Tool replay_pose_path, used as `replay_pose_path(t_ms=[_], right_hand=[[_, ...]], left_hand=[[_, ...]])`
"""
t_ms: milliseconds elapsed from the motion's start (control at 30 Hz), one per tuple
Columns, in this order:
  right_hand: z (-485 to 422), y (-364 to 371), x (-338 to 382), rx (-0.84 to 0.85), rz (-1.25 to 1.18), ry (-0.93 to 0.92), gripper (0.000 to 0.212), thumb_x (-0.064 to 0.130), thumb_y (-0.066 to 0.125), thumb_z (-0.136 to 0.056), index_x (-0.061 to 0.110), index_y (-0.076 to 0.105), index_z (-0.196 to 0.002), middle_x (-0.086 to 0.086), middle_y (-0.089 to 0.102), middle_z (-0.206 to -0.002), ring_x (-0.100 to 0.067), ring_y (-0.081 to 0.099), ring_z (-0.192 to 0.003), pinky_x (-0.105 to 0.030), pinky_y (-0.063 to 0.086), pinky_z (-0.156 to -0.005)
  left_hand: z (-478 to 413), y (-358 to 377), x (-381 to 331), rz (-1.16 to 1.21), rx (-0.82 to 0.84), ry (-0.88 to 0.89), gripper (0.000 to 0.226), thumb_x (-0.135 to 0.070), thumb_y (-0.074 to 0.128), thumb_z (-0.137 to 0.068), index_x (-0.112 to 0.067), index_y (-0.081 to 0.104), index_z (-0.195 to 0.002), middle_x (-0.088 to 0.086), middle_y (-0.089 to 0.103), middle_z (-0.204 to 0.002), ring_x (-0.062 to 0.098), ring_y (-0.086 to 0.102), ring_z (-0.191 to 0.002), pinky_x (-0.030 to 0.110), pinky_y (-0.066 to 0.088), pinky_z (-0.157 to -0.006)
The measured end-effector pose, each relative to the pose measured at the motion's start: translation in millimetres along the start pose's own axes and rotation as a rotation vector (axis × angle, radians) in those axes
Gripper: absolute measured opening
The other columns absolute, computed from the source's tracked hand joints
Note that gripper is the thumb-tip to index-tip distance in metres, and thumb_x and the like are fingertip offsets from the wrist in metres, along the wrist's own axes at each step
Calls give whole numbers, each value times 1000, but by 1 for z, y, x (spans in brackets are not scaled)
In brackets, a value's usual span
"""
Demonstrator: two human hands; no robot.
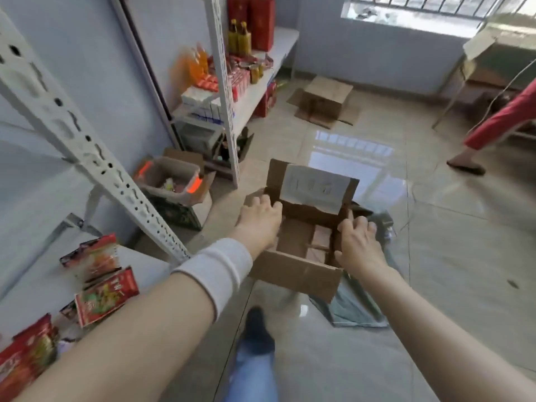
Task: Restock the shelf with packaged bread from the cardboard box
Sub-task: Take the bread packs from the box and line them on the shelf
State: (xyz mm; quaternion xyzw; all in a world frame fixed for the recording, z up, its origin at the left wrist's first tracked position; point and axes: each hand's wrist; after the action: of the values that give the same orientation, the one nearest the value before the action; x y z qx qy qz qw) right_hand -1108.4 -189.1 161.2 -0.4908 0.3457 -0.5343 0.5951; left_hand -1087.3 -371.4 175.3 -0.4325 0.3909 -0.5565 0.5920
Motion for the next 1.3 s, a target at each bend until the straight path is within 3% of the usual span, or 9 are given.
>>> replay_pose_path(t_ms=[333,433,533,633,733,867,1033,1167,1300], right_hand=[[-211,148,-41,262,-66,208,43,16,57,-87,11,37,-125,-14,37,-126,-30,35,-116,-37,43,-92],[-268,214,-52,326,-166,319,47,20,60,-88,8,36,-127,-15,36,-128,-29,36,-117,-34,42,-88],[-319,288,-67,407,-269,506,39,8,49,-92,-5,36,-127,-22,35,-132,-34,36,-121,-36,38,-94],[-353,353,-80,452,-228,658,55,19,41,-97,-10,21,-139,-26,28,-140,-38,31,-128,-38,34,-102],[-374,393,-84,383,-341,824,67,20,44,-97,-6,5,-144,-27,20,-145,-41,24,-133,-46,25,-110],[-393,408,-83,302,-417,978,83,30,59,-88,4,5,-147,-27,22,-145,-43,23,-132,-47,18,-110],[-401,405,-87,265,-430,1029,91,36,74,-74,3,23,-142,-24,34,-142,-39,30,-131,-46,21,-108],[-401,398,-87,321,-350,931,71,47,70,-74,0,51,-123,-21,41,-135,-38,32,-127,-45,25,-105],[-399,386,-91,262,-651,914,47,28,73,-77,12,55,-117,-14,55,-122,-35,46,-119,-36,38,-96]], left_hand=[[-255,146,-2,78,287,26,49,-16,62,-83,-8,36,-124,17,40,-127,33,40,-117,43,41,-91],[-313,216,-1,146,338,-54,45,-22,59,-86,-9,37,-122,16,41,-126,32,40,-116,41,42,-89],[-360,289,1,226,374,-179,57,-27,58,-86,-6,31,-132,18,38,-129,35,39,-119,41,43,-89],[-397,349,4,361,319,-377,67,-22,58,-86,-5,20,-139,21,30,-140,36,33,-126,43,38,-97],[-420,388,3,470,249,-523,69,-21,52,-90,-1,12,-142,23,19,-148,38,24,-134,45,29,-107],[-434,410,4,637,123,-674,70,-21,54,-88,-4,15,-143,23,33,-141,38,28,-132,44,25,-107],[-448,409,9,596,199,-695,80,-33,73,-73,-7,30,-136,21,41,-134,38,32,-127,44,30,-103],[-455,406,10,716,293,-670,70,-29,73,-73,-10,41,-132,19,41,-134,35,26,-132,35,30,-103],[-452,395,13,901,276,-554,53,-19,74,-74,-7,51,-121,14,55,-125,28,50,-118,26,40,-89]])
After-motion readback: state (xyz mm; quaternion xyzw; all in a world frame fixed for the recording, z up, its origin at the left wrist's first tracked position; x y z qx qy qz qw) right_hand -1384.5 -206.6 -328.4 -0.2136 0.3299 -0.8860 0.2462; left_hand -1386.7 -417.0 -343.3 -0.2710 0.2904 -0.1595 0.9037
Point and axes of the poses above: each hand's wrist, its own z-axis away from the middle knuckle, its own y-axis out of the palm, x = y × z
